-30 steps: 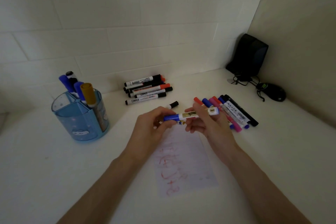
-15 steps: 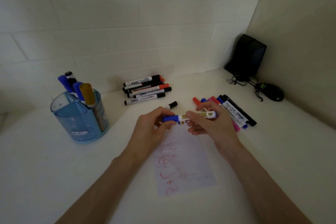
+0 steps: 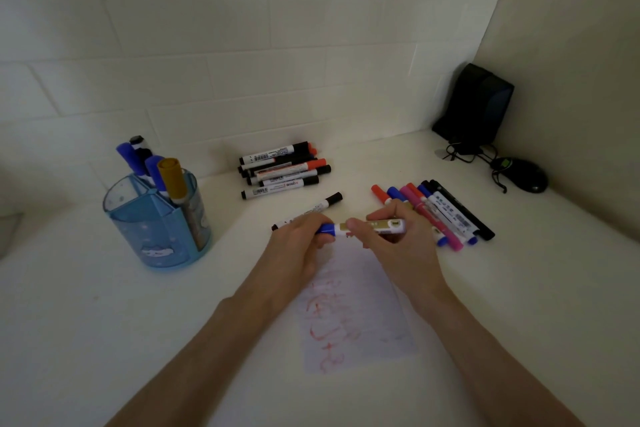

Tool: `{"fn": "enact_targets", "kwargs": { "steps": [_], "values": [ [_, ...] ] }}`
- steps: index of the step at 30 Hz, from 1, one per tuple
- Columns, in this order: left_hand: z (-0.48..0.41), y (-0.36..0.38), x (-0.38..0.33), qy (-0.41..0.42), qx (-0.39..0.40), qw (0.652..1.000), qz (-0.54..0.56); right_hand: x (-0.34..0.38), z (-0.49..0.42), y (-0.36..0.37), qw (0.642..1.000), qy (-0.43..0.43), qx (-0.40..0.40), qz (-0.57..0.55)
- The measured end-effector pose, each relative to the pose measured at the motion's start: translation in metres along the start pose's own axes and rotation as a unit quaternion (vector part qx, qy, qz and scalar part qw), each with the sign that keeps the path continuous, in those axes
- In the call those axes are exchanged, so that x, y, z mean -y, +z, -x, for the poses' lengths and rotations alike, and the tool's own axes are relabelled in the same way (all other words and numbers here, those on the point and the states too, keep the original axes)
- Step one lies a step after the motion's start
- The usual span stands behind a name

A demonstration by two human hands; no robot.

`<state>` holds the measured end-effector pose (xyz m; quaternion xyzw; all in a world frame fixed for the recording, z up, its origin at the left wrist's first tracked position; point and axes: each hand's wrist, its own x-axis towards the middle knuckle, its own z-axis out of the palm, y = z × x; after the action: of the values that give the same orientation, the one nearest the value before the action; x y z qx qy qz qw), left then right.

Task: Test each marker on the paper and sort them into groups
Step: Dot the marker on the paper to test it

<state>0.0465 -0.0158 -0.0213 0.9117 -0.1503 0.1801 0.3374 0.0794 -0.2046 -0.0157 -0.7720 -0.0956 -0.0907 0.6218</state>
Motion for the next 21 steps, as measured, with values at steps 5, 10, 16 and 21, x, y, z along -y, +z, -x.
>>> {"fn": "enact_targets", "kwargs": {
  "steps": [5, 10, 16, 21],
  "values": [
    [0.002, -0.002, 0.003, 0.016, 0.009, 1.0, -0.001, 0.002, -0.001, -0.001, 0.999, -0.001, 0.028, -0.021],
    [-0.001, -0.016, 0.004, -0.049, -0.014, 0.997, 0.059, 0.008, -0.007, 0.001, 0.996, 0.005, 0.064, -0.056],
    [0.017, -0.081, -0.006, -0.034, -0.165, 0.98, 0.107, 0.01, -0.005, 0.006, 0.992, -0.014, 0.085, -0.088],
    [0.047, -0.155, -0.01, -0.008, -0.294, 0.952, 0.086, 0.009, 0.002, 0.019, 0.991, -0.043, 0.11, -0.061]
  ]
}}
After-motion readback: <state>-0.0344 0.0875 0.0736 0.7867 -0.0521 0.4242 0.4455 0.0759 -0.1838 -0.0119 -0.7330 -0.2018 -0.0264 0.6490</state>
